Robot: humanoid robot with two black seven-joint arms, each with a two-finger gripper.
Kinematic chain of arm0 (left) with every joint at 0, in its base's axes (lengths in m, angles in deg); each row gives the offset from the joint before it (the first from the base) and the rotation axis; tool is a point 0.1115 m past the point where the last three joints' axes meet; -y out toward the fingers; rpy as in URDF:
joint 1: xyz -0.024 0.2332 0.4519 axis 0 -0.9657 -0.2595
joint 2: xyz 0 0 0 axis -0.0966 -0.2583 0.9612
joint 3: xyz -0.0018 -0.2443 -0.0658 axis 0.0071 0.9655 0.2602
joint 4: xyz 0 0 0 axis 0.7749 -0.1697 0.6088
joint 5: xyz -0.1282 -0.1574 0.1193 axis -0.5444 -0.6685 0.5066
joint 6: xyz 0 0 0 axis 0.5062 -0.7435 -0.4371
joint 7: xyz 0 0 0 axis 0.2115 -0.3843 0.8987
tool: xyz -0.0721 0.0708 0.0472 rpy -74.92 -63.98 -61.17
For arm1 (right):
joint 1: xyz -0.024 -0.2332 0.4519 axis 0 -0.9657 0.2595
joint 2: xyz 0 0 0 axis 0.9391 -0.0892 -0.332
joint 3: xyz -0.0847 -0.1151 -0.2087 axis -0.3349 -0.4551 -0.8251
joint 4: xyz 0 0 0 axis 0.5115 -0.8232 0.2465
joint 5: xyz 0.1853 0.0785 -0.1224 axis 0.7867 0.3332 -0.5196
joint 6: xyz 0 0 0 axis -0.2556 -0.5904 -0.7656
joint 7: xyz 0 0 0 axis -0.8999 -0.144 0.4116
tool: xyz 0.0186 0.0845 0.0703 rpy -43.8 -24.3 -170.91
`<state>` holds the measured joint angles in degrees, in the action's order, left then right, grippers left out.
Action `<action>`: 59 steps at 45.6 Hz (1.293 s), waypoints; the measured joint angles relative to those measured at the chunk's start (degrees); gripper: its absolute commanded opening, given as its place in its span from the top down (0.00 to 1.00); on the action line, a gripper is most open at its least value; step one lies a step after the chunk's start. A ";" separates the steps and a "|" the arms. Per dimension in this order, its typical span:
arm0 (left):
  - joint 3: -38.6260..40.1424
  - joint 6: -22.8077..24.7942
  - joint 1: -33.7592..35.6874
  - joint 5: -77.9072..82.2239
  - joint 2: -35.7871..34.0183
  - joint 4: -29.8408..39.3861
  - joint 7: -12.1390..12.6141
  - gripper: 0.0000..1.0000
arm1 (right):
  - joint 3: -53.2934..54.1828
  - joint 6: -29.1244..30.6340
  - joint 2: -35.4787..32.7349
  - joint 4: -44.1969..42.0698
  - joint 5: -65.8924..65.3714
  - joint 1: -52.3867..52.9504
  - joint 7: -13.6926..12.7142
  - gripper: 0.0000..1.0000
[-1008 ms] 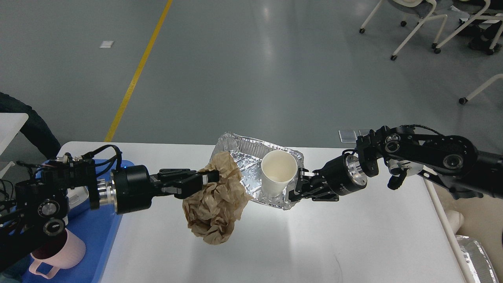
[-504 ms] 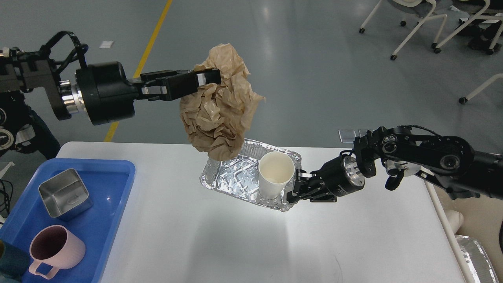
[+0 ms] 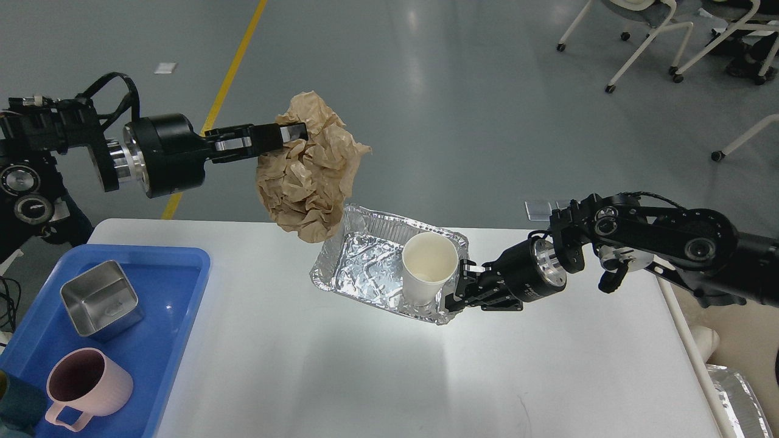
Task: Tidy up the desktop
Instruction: 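Lift the brown paper and drop it into the foil tray, then carry the foil tray with the right gripper to the white bin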
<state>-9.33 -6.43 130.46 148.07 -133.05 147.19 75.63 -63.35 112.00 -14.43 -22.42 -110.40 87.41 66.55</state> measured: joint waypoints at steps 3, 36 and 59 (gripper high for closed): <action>-1.26 -0.25 -0.09 0.16 1.79 -1.52 0.02 0.94 | -0.03 0.02 0.02 0.00 0.00 0.05 0.00 1.00; -5.76 -2.33 -3.41 3.45 15.39 -11.00 0.35 0.04 | 0.58 0.02 -1.58 0.96 0.04 -0.19 0.00 1.00; 8.63 -11.90 -7.36 -17.44 14.47 -12.61 0.20 0.03 | 9.13 -0.09 -4.60 0.56 -0.07 -5.45 0.00 1.00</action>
<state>-0.70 -18.33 123.10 130.63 -118.59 134.58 75.84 -54.23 111.92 -19.03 -21.86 -110.47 81.96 66.55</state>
